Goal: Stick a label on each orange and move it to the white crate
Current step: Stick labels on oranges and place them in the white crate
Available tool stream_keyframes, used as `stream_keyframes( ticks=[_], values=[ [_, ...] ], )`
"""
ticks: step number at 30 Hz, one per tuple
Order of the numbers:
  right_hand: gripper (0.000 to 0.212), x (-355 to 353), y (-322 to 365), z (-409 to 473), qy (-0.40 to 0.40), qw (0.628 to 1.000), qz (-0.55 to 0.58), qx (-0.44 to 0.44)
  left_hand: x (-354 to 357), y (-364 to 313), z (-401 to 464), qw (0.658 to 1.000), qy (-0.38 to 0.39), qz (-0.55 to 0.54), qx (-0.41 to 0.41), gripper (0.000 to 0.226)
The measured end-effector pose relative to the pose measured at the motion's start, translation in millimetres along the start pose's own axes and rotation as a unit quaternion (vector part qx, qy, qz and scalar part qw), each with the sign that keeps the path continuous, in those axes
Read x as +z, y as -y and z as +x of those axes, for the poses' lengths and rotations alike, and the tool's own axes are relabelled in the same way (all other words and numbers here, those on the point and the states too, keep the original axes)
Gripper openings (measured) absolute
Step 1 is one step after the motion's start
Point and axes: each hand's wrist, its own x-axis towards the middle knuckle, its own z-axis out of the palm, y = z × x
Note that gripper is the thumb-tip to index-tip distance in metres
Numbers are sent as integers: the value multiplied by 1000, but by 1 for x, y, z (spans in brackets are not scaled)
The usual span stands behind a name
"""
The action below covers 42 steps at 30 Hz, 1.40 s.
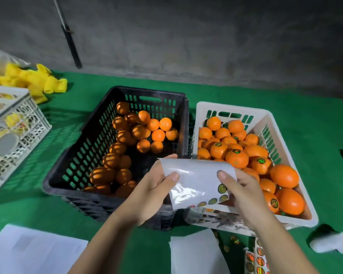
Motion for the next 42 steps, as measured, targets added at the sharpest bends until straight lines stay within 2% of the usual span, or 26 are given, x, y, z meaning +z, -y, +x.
stream_keyframes(
  ticks=[2, 4, 6, 8, 10, 12, 14, 15, 16, 18, 20, 22, 23, 25, 27, 30, 32, 34, 35, 37, 39, 40, 42],
  values=[
    [32, -2, -3, 10, -79, 996, 30, -38, -5, -2, 12, 999, 21, 36, -3, 35],
    [22, -1, -13, 16, -157, 985, -4, -72, -15, 1, 36, 992, -7, 130, -1, 33],
    [21, -2, -22, 18, -201, 976, -18, -81, -27, 10, 69, 962, -49, 268, 5, 38],
    [25, -3, -25, 19, -204, 973, -50, -92, -37, 25, 107, 926, -56, 373, -14, 43],
    [43, -1, -25, 19, -198, 969, -108, -100, -44, 44, 144, 872, -14, 484, -67, 52],
    [58, 4, -25, 19, -200, 960, -165, -110, -48, 68, 175, 787, 57, 602, -121, 65],
    [53, 8, -24, 17, -199, 955, -187, -117, -53, 88, 199, 705, 110, 685, -143, 77],
    [49, 9, -25, 18, -203, 954, -190, -112, -55, 96, 209, 684, 121, 702, -155, 85],
    [48, 9, -25, 17, -213, 953, -189, -107, -58, 103, 217, 678, 121, 703, -176, 93],
    [47, 9, -27, 18, -230, 952, -177, -95, -60, 117, 228, 688, 115, 679, -227, 104],
    [35, 9, -30, 21, -239, 952, -172, -88, -58, 131, 232, 698, 121, 652, -270, 99],
    [24, 10, -30, 23, -244, 948, -178, -100, -54, 144, 231, 702, 81, 663, -247, 92],
    [26, 11, -29, 23, -244, 946, -187, -107, -52, 148, 232, 704, 51, 671, -226, 96],
    [37, 11, -30, 23, -240, 946, -196, -99, -49, 152, 231, 702, 37, 677, -219, 104],
    [49, 10, -32, 21, -237, 946, -202, -92, -48, 153, 231, 701, 27, 672, -235, 99],
    [52, 12, -31, 22, -234, 950, -191, -80, -57, 153, 228, 735, 2, 639, -226, 101],
    [55, 11, -31, 22, -229, 951, -195, -78, -60, 142, 221, 747, 37, 610, -261, 89],
    [52, 9, -32, 23, -227, 953, -184, -76, -65, 122, 217, 785, -19, 568, -248, 72],
    [50, 9, -31, 23, -227, 955, -178, -77, -68, 108, 219, 801, -64, 550, -227, 72],
    [45, 12, -29, 21, -227, 955, -167, -93, -79, 79, 209, 870, -153, 432, -183, 65],
    [35, 14, -22, 20, -243, 951, -152, -114, -71, 40, 185, 949, -164, 230, -144, 33],
    [31, 13, -19, 19, -246, 950, -150, -117, -62, 25, 164, 972, -149, 138, -116, 23],
    [24, 16, -11, 15, -254, 954, -105, -117, -41, -5, 115, 982, -165, -33, -86, 35]
  ],
)
